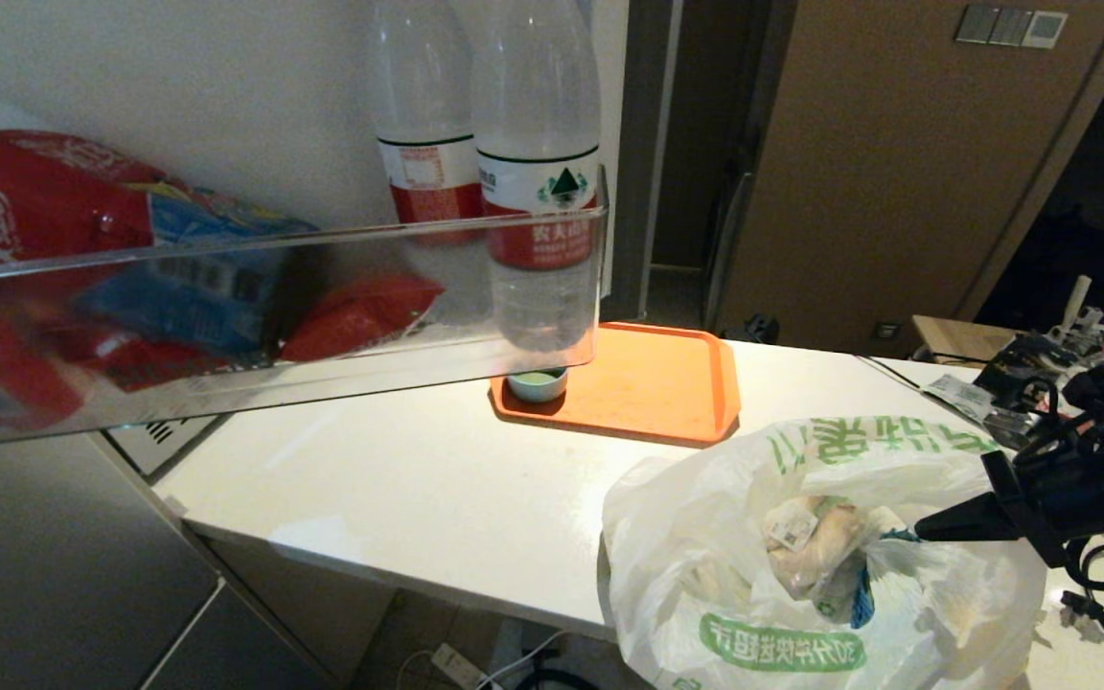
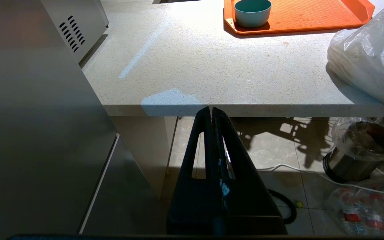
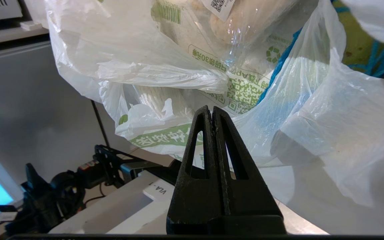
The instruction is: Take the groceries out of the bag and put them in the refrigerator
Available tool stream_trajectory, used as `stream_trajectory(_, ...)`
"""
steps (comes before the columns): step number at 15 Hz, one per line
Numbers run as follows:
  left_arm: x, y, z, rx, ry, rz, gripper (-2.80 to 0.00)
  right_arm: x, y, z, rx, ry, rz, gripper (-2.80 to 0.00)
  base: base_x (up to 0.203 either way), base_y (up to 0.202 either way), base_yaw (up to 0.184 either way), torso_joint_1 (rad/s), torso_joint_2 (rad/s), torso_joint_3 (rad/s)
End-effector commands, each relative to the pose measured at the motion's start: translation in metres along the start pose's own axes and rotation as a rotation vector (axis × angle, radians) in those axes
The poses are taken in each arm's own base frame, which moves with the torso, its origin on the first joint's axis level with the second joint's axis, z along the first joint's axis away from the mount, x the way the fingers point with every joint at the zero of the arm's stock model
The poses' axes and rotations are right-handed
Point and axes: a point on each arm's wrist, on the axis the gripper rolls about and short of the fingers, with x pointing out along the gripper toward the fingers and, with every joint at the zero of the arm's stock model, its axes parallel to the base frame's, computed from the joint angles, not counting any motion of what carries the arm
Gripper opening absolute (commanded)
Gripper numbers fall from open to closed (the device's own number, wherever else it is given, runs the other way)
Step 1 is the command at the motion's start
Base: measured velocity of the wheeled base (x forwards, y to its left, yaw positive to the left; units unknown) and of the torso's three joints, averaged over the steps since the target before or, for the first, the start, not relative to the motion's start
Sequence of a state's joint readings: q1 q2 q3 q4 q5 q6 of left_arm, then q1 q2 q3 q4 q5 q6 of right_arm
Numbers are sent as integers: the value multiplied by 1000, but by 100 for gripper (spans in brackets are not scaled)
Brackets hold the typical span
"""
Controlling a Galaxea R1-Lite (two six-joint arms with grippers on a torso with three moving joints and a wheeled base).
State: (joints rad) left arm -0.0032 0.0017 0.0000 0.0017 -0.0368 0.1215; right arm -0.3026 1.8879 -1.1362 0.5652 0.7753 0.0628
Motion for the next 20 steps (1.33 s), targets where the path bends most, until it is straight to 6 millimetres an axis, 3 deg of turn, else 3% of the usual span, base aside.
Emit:
stream_trajectory(1,0,0,0,0,1,0,-280,5,-5,1,24,20,5,-280,0,0,0,0,0,0)
stream_trajectory(5,0,0,0,0,1,2,-280,9,-8,3,138,32,6,-280,0,0,0,0,0,0)
stream_trajectory(9,0,0,0,0,1,1,-280,29,-28,8,210,84,-4,-280,0,0,0,0,0,0)
stream_trajectory(10,0,0,0,0,1,1,-280,33,-32,12,201,75,-5,0,0,0,0,0,0,0)
stream_trajectory(15,0,0,0,0,4,1,-280,55,-56,30,169,28,-102,0,0,0,0,0,0,0)
stream_trajectory(20,0,0,0,-1,7,1,-280,48,-39,55,140,-39,-70,0,0,0,0,0,0,0)
